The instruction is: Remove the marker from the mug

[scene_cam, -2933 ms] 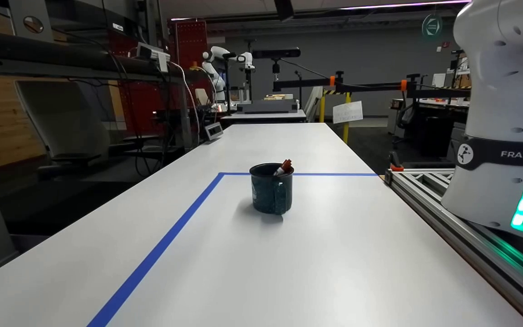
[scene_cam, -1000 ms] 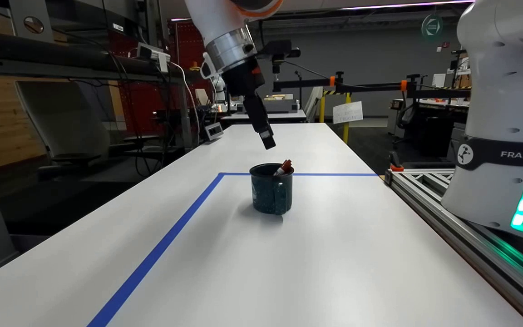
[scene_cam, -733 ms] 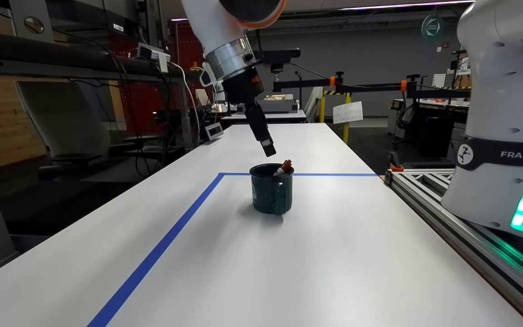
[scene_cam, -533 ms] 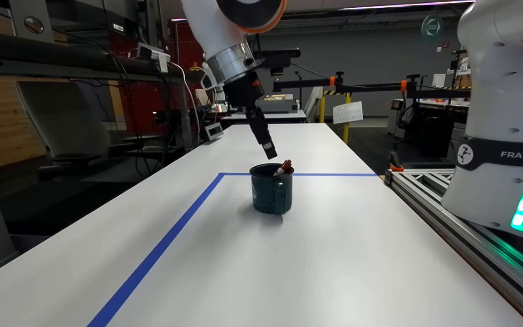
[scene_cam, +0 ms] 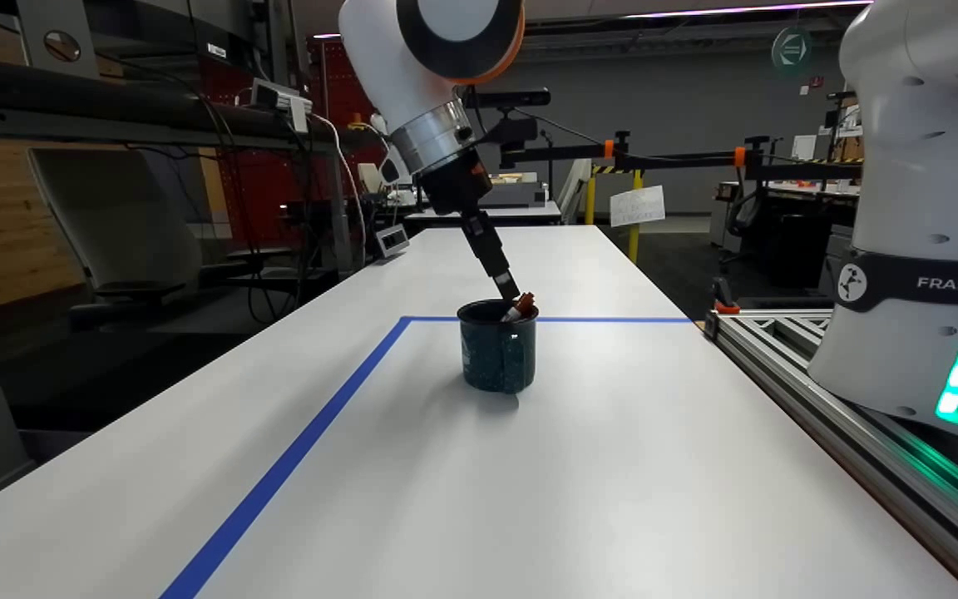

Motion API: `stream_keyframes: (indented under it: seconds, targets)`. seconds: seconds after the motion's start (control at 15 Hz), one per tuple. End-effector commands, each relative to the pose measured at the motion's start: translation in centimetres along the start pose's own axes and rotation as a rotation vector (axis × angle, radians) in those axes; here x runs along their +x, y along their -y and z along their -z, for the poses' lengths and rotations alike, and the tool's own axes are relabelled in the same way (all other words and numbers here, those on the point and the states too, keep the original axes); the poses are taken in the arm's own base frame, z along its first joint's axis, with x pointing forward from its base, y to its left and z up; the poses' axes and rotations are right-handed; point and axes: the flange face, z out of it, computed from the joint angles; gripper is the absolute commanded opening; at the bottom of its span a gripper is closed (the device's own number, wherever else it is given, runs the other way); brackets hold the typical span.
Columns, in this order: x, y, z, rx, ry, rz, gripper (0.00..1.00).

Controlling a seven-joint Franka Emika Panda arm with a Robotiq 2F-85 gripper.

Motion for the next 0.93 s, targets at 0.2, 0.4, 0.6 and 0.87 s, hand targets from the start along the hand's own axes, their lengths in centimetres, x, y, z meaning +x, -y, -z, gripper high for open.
stream_keyframes:
  seconds: [0.2, 0.4, 0.6, 0.87]
  targets:
    - [0.9, 0.1, -0.6, -0.070, 0.033, 0.104, 0.42]
    - [1.4, 0.2, -1.0, -0.083, 0.042, 0.139, 0.39]
    - [2.2, 0.8, -1.4, -0.071, 0.047, 0.177, 0.39]
    - [3.2, 1.3, -2.1, -0.063, 0.062, 0.212, 0.38]
